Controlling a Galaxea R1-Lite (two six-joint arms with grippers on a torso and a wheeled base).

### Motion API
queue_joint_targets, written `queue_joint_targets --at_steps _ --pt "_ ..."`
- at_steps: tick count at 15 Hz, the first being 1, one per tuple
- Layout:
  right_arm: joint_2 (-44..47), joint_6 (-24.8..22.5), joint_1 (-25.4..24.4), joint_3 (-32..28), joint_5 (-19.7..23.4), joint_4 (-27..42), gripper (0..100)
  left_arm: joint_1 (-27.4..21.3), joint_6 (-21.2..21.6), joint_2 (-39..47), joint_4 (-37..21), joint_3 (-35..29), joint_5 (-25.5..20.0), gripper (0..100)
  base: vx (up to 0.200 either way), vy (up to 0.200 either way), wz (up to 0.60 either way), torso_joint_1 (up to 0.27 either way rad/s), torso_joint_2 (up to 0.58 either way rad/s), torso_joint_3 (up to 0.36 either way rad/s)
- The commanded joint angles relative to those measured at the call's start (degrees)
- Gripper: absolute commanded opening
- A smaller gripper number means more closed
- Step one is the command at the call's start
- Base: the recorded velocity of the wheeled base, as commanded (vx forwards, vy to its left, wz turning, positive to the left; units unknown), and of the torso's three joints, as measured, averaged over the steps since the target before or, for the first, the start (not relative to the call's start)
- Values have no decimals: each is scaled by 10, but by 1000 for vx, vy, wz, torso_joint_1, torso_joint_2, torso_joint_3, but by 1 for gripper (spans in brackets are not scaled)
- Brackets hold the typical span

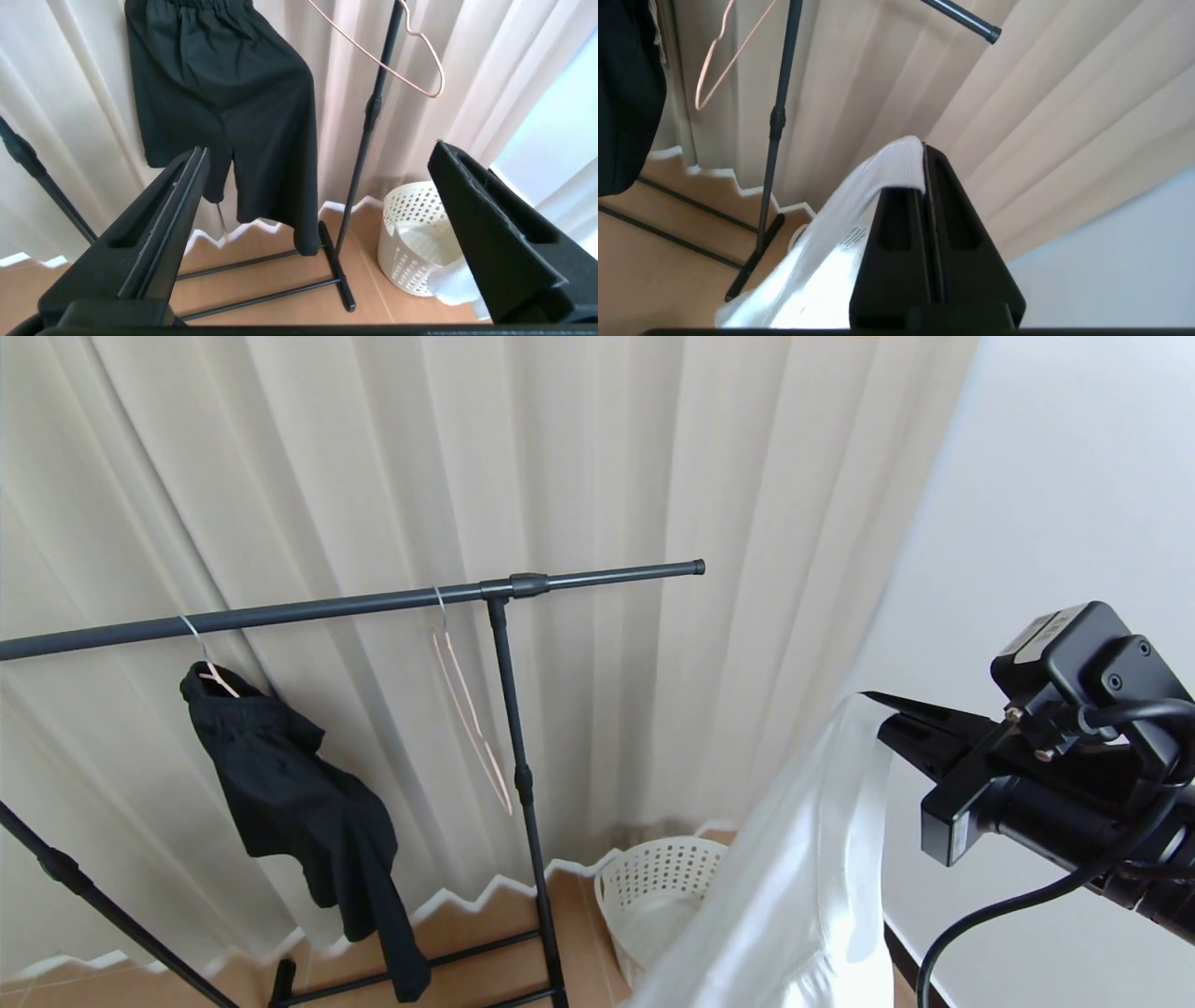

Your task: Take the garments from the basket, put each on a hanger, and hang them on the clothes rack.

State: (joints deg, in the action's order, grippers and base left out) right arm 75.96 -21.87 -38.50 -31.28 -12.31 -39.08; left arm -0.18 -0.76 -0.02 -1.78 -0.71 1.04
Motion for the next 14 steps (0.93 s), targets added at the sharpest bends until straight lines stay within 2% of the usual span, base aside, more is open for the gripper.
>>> queue_joint_targets --at_steps 1,3,9,10,14 --pt "1 -1 0 1 0 0 0 0 0 0 0 0 0 100 0 0 0 0 0 0" --pt "0 -1 0 1 0 0 0 1 -1 0 0 0 1 100 0 0 0 0 0 0" --pt "0 0 1 2 -2 0 0 0 2 0 -1 0 -1 100 0 0 600 3 2 -2" --pt "-1 0 1 2 -2 -1 0 0 2 0 -2 0 -2 100 0 0 0 0 0 0" --pt "-5 0 0 2 -1 -1 0 0 2 0 -2 -1 -2 100 -200 0 0 1 4 2"
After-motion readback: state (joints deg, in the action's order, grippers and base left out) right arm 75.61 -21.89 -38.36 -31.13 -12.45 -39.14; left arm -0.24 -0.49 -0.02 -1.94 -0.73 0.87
